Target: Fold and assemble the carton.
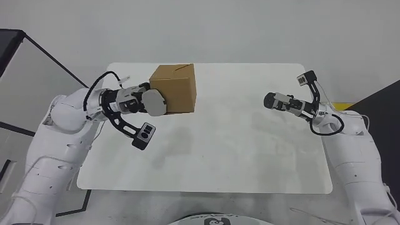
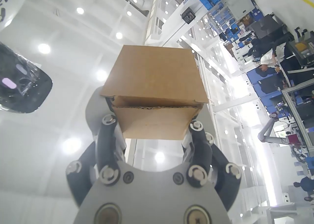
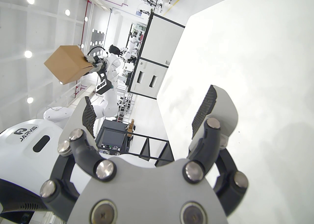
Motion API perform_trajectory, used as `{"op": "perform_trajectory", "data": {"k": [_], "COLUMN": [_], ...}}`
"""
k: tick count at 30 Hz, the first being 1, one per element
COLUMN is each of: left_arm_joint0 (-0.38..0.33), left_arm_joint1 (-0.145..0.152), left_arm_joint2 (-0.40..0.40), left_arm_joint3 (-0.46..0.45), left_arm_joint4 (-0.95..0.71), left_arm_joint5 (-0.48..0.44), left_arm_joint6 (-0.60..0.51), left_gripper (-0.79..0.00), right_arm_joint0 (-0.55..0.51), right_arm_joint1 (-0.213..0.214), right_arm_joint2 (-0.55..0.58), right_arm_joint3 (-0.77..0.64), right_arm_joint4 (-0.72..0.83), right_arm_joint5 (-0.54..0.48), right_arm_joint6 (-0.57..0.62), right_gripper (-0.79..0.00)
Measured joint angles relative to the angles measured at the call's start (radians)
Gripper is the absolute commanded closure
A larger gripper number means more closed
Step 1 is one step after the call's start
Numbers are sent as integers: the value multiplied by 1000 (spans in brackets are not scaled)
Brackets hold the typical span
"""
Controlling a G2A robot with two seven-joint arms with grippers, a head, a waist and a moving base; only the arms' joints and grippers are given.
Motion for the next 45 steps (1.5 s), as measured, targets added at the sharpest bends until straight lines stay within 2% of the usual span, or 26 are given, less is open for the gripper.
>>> {"op": "perform_trajectory", "data": {"k": [1,3,5,8,14,16,25,28,32,37,39,45], "left_arm_joint0": [1,-7,-24,-55,-135,-148,-143,-152,-206,-259,-268,-263], "left_arm_joint1": [0,2,2,-2,-6,-8,-9,-13,-19,-31,-32,-32], "left_arm_joint2": [2,6,24,54,117,132,134,153,190,261,273,270], "left_arm_joint3": [3,9,-1,3,53,65,67,70,94,144,152,154], "left_arm_joint4": [0,38,66,-11,-20,-48,-56,-116,-186,-296,-300,-301], "left_arm_joint5": [-9,-93,-246,-447,-712,-745,-753,-860,-1113,-1370,-1403,-1395], "left_arm_joint6": [-7,-39,-51,-62,-29,-31,-40,-78,-133,-152,-150,-153], "left_gripper": [0,0,0,0,0,0,0,0,0,0,0,0], "right_arm_joint0": [0,0,0,0,0,0,0,0,0,0,0,0], "right_arm_joint1": [0,0,0,0,0,0,0,0,0,0,0,0], "right_arm_joint2": [0,0,0,0,0,0,0,0,0,0,0,0], "right_arm_joint3": [0,0,0,0,0,0,0,0,0,0,0,0], "right_arm_joint4": [0,0,0,0,0,0,0,0,0,0,0,0], "right_arm_joint5": [0,0,0,0,0,0,0,0,0,0,0,0], "right_arm_joint6": [0,0,0,0,0,0,0,0,0,0,0,0], "right_gripper": [-785,-785,-785,-785,-785,-785,-785,-785,-785,-785,-785,-785]}}
